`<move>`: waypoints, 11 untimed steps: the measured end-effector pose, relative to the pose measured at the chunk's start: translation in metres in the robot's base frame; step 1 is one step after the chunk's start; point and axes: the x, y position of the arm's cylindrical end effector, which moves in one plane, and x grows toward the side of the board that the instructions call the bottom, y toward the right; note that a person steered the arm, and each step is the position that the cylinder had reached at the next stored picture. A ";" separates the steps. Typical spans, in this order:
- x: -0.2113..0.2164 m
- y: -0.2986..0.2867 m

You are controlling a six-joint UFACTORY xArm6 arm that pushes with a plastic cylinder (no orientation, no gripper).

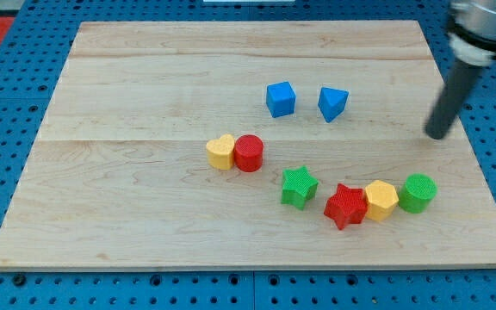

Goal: Push the red star towards up

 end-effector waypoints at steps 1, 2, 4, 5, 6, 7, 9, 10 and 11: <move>0.047 0.048; 0.113 0.023; 0.172 -0.126; 0.148 -0.153; 0.136 -0.160; 0.113 -0.184; 0.055 -0.194; 0.055 -0.231; 0.074 -0.310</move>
